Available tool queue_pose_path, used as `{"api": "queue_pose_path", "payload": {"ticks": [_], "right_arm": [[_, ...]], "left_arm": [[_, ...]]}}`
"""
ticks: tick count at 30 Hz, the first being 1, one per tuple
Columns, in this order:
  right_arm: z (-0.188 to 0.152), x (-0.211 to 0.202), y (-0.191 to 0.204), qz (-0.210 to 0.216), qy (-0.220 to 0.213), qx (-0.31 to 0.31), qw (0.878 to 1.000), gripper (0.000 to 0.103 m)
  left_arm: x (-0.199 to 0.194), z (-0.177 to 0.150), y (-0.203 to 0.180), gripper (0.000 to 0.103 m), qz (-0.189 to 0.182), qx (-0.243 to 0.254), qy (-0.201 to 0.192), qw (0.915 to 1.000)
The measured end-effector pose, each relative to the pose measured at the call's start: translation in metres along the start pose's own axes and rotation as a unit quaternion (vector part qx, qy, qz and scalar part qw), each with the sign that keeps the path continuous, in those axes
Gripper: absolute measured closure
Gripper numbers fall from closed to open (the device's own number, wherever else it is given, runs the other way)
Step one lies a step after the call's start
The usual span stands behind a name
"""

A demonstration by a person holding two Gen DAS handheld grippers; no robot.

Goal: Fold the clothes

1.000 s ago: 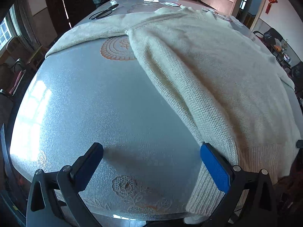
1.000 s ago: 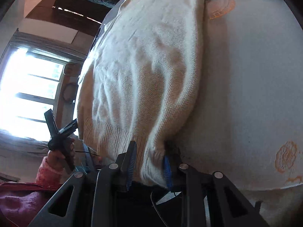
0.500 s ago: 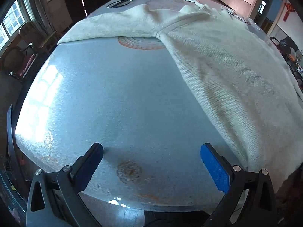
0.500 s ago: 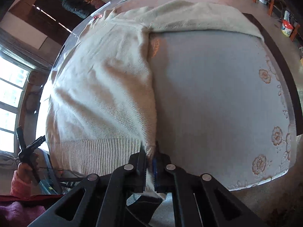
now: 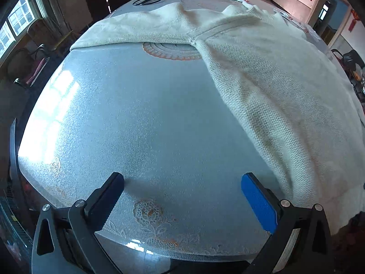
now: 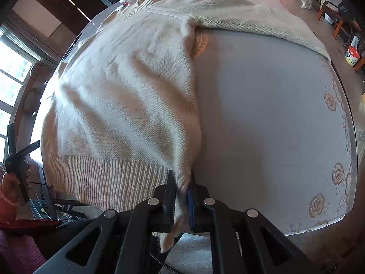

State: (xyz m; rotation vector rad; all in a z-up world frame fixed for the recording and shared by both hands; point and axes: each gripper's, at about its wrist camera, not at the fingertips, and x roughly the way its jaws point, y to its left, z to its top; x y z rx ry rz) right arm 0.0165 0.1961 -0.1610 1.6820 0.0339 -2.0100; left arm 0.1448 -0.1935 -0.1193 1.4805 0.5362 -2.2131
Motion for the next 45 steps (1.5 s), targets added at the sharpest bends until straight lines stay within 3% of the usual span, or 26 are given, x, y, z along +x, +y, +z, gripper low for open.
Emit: {"api": "queue_pose_path", "payload": {"ticks": [5,8,9,12,15,16,17,19,22,25,28,29,31,33,34,36,38,40,45], "right_arm": [[0.015,0.005,0.0,0.006,-0.006,-0.005,1.0,0.091],[0.026,0.01,-0.001,0.006,-0.002,-0.007,1.0,0.091],[0.03,0.011,-0.002,0.009,-0.003,-0.007,1.0,0.09],[0.04,0.015,-0.003,0.012,-0.003,-0.01,1.0,0.09],[0.051,0.019,-0.005,0.013,-0.001,-0.011,1.0,0.09],[0.055,0.021,-0.006,0.014,-0.001,-0.011,1.0,0.09],[0.058,0.021,-0.007,0.016,-0.003,-0.012,1.0,0.09],[0.066,0.022,-0.008,0.017,-0.003,-0.014,1.0,0.09],[0.079,0.028,-0.012,0.016,-0.001,-0.012,1.0,0.09],[0.093,0.033,-0.015,0.016,0.001,-0.014,1.0,0.09],[0.108,0.037,-0.016,0.016,0.001,-0.019,1.0,0.09],[0.113,0.038,-0.017,0.016,0.001,-0.02,1.0,0.09],[0.122,0.041,-0.018,0.016,0.002,-0.022,1.0,0.09],[0.109,0.037,-0.015,0.016,0.004,-0.025,1.0,0.09],[0.113,0.039,-0.017,0.016,0.005,-0.025,1.0,0.09],[0.12,0.043,-0.02,0.013,0.008,-0.024,1.0,0.09],[0.106,0.034,-0.029,0.012,0.009,-0.023,1.0,0.09],[0.112,0.034,-0.032,0.009,0.009,-0.025,1.0,0.09],[0.132,0.037,-0.04,0.007,0.006,-0.028,1.0,0.09]], "left_arm": [[-0.005,0.009,-0.014,0.0,-0.11,-0.03,0.013,0.9933],[-0.004,0.03,-0.021,0.0,-0.135,-0.031,0.026,0.9901],[-0.002,0.038,-0.019,0.0,-0.159,-0.046,0.028,0.9858],[0.005,0.047,-0.015,0.0,-0.251,-0.109,0.036,0.9613],[0.004,0.042,-0.02,0.002,-0.267,-0.119,0.036,0.9556],[0.005,0.039,-0.018,0.01,-0.283,-0.128,0.039,0.9499],[0.008,0.035,-0.013,0.024,-0.307,-0.146,0.045,0.9392],[0.015,0.028,-0.005,0.038,-0.348,-0.176,0.054,0.9191],[0.027,0.032,-0.009,0.041,-0.366,-0.185,0.049,0.9106],[0.034,0.027,-0.017,0.056,-0.383,-0.184,0.065,0.903],[0.043,0.018,-0.014,0.068,-0.407,-0.202,0.067,0.8882],[0.049,0.017,-0.013,0.071,-0.419,-0.22,0.06,0.8786],[0.059,0.015,-0.006,0.072,-0.453,-0.271,0.041,0.8486],[0.066,0.012,0.001,0.073,-0.48,-0.309,0.026,0.8207],[0.068,0.012,0.001,0.073,-0.487,-0.312,0.022,0.8153],[0.068,0.016,-0.003,0.073,-0.486,-0.305,0.021,0.8186],[0.068,0.015,-0.001,0.073,-0.489,-0.314,0.018,0.8136],[0.068,0.014,0.001,0.074,-0.486,-0.325,0.01,0.811],[0.078,0.014,-0.001,0.093,-0.476,-0.333,0.018,0.8138]]}}
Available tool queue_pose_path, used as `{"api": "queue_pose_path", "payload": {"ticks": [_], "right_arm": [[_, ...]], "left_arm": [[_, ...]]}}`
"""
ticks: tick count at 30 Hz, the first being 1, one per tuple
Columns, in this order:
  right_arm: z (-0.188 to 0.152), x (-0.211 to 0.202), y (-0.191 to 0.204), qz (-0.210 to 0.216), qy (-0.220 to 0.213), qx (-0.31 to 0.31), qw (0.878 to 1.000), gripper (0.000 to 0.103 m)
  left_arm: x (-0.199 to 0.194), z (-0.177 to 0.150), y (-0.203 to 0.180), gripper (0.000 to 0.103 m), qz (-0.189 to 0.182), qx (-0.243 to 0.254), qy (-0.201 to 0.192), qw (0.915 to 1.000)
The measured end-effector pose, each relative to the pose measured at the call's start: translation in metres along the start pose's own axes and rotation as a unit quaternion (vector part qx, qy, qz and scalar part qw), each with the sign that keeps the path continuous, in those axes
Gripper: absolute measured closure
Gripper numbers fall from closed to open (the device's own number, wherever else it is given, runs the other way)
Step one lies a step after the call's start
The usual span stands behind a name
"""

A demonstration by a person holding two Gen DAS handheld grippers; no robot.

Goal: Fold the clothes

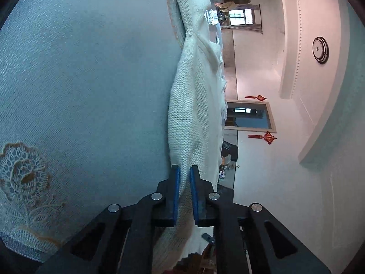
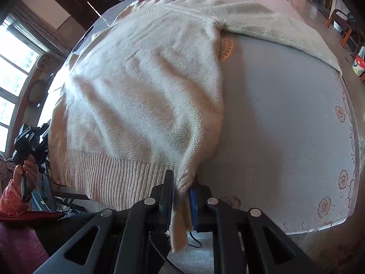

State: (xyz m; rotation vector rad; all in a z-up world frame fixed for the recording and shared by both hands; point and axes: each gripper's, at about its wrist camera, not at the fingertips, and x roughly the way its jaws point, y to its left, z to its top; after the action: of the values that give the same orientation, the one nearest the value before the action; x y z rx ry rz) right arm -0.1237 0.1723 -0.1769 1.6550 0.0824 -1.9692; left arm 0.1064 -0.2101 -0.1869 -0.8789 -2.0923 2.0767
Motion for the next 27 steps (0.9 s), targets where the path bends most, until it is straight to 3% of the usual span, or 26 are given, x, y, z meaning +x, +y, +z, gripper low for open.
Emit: {"api": "queue_pose_path", "payload": {"ticks": [6,8,10,12,14,19,20,24,27], "right_arm": [[0.005,-0.008,-0.005,-0.023,-0.02,-0.031,0.999,0.09],[0.011,-0.007,0.008,-0.037,-0.034,-0.078,0.996,0.09],[-0.011,-0.004,0.017,-0.052,-0.017,-0.145,0.988,0.09],[-0.018,0.006,0.014,-0.078,0.004,-0.193,0.978,0.089],[-0.012,0.017,0.013,-0.107,0.013,-0.221,0.969,0.089],[0.012,0.022,-0.014,-0.094,0.027,-0.189,0.977,0.089],[0.016,0.023,-0.018,-0.094,0.028,-0.189,0.977,0.089],[0.031,0.013,-0.033,-0.091,0.0,-0.178,0.98,0.089],[0.039,-0.006,-0.045,-0.056,-0.044,-0.148,0.986,0.087]], "left_arm": [[-0.001,0.001,-0.005,0.099,0.024,0.02,0.026,0.9992],[-0.001,0.002,-0.015,0.099,0.062,0.048,0.047,0.9958],[-0.006,0.009,-0.035,0.099,0.125,0.109,0.074,0.9834],[-0.016,0.016,-0.056,0.099,0.185,0.176,0.092,0.9625],[-0.029,0.023,-0.078,0.099,0.242,0.241,0.107,0.934],[-0.072,0.032,-0.106,0.099,0.369,0.37,0.12,0.8443],[-0.082,0.032,-0.103,0.099,0.379,0.378,0.119,0.8364],[-0.079,0.021,-0.084,0.099,0.332,0.343,0.136,0.8681],[-0.066,-0.009,-0.067,0.094,0.307,0.335,0.157,0.8766]]}}
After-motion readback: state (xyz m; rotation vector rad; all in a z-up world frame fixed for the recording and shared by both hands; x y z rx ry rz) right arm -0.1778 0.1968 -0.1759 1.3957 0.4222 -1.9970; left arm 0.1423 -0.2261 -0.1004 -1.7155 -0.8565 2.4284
